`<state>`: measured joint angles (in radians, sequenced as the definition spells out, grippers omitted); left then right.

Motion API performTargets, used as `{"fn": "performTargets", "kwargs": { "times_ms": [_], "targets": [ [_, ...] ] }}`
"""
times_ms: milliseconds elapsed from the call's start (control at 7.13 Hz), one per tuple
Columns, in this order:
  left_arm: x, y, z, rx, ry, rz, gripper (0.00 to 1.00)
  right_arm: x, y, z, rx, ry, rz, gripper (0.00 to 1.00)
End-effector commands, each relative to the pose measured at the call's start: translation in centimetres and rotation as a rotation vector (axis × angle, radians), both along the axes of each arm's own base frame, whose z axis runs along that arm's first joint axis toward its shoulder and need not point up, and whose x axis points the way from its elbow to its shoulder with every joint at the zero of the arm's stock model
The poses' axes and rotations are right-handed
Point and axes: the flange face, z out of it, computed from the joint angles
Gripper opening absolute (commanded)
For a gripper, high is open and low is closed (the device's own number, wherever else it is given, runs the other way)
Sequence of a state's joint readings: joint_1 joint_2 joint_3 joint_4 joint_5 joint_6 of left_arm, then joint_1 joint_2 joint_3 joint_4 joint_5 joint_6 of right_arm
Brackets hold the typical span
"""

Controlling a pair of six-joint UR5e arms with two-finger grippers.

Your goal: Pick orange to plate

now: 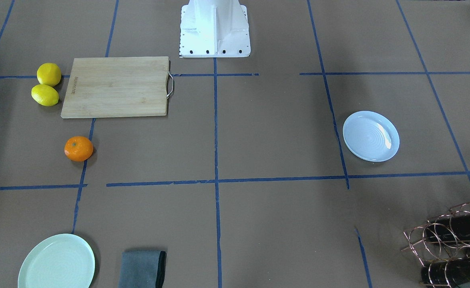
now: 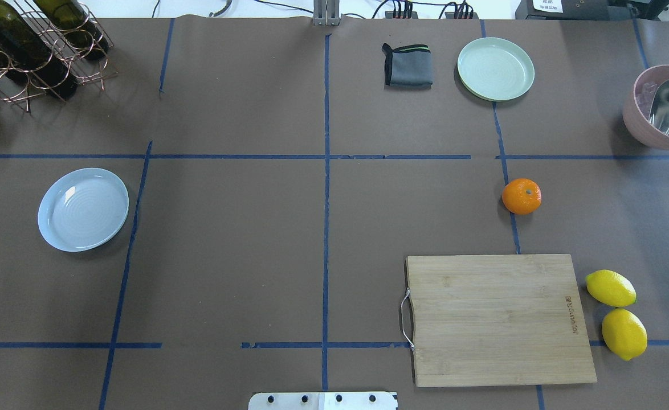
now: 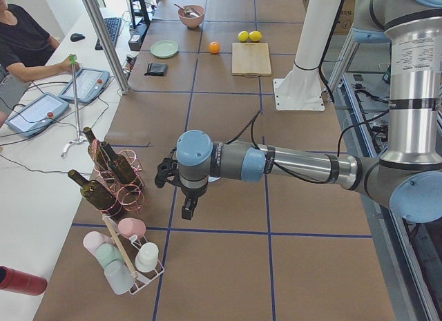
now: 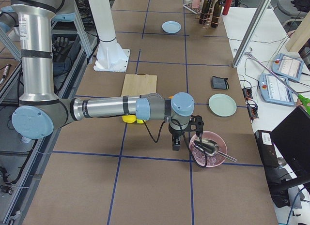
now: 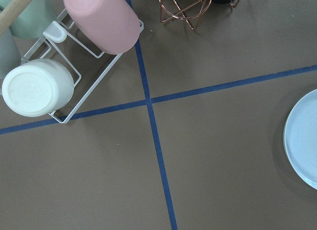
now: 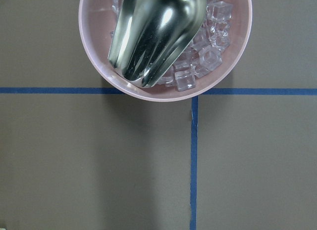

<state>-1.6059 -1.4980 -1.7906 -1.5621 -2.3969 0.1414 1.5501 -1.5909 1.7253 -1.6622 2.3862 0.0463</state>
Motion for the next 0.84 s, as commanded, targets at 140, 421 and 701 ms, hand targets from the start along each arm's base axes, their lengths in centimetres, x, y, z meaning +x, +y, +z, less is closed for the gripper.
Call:
{"fn": "performTargets", "kwargs": {
  "times_ms": [140, 421, 701],
  "targets": [
    [1.0, -0.3, -1.3, 0.029, -0.005, 0.025, 1.00, -0.2, -0.2, -0.5, 0.022, -0.008, -0.012, 1.00],
    [1.9, -0.7, -2.4, 0.049, -0.001, 0.040, 1.00, -0.3, -0.2, -0.3, 0.012, -0.007, -0.007, 1.00],
    [2.1, -0.6, -2.4, 0.129, 0.020, 0.051, 1.00, -1.8, -0.9, 0.6, 0.069, -0.010, -0.036, 1.00]
  ]
}}
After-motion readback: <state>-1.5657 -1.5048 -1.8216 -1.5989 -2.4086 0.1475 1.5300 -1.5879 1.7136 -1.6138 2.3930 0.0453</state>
